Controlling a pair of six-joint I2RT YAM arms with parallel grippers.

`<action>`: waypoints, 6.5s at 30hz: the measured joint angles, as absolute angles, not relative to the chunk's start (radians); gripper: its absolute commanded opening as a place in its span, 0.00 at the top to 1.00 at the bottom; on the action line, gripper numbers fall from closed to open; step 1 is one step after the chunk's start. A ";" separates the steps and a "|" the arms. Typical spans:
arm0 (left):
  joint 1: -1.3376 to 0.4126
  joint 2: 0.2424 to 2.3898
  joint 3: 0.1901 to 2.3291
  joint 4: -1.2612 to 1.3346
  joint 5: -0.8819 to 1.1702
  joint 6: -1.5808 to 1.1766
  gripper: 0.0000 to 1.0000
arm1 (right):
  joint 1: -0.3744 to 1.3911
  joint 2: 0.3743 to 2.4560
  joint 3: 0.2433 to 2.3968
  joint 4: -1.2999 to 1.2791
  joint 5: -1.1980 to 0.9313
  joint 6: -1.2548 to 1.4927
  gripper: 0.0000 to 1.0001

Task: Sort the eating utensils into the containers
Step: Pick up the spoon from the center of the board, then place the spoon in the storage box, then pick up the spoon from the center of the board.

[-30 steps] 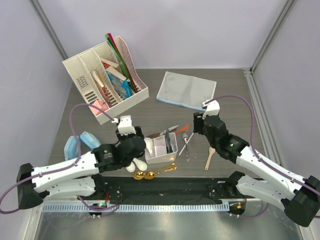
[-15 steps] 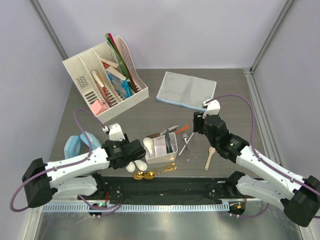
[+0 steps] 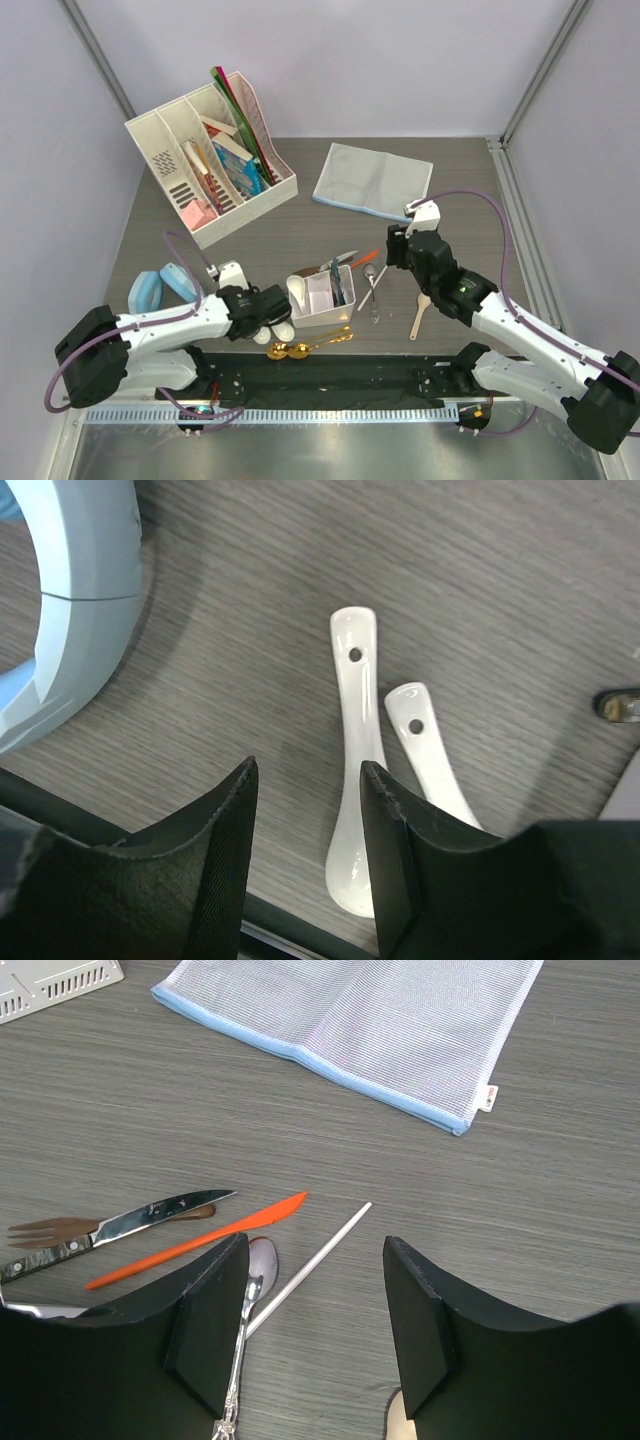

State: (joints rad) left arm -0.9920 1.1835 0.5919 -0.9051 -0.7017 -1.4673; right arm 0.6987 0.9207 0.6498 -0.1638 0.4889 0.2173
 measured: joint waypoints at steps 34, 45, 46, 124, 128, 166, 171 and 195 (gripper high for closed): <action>-0.979 1.357 0.607 -0.661 -0.682 -1.376 1.00 | 0.685 0.930 0.645 -0.158 0.480 0.221 0.39; -0.974 1.179 0.618 -0.782 -0.677 -1.365 1.00 | 0.680 0.932 0.640 -0.157 0.474 0.234 0.39; -0.972 1.154 0.624 -0.799 -0.680 -1.356 1.00 | 0.679 0.934 0.640 -0.156 0.471 0.236 0.39; -1.248 1.125 0.713 -0.385 -0.899 -0.920 0.65 | 0.646 0.962 0.624 -0.142 0.434 0.265 0.39; -1.250 1.067 0.715 -0.443 -0.952 -0.953 0.55 | 0.644 0.962 0.624 -0.142 0.434 0.265 0.39; -1.053 1.407 0.686 -0.649 -0.656 -1.279 0.66 | 0.639 0.958 0.624 -0.143 0.416 0.266 0.39; -1.053 1.401 0.670 -0.602 -0.655 -1.276 0.66 | 0.639 0.958 0.624 -0.143 0.416 0.267 0.39; -1.085 1.304 0.666 -0.578 -0.609 -1.224 0.64 | 0.639 0.981 0.624 -0.138 0.401 0.269 0.39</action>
State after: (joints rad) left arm -1.0847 1.3041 0.6659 -0.5777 -0.6094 -1.2243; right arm 0.6392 0.9810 0.6235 -0.1379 0.4011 0.2687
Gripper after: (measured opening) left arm 0.355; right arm 0.614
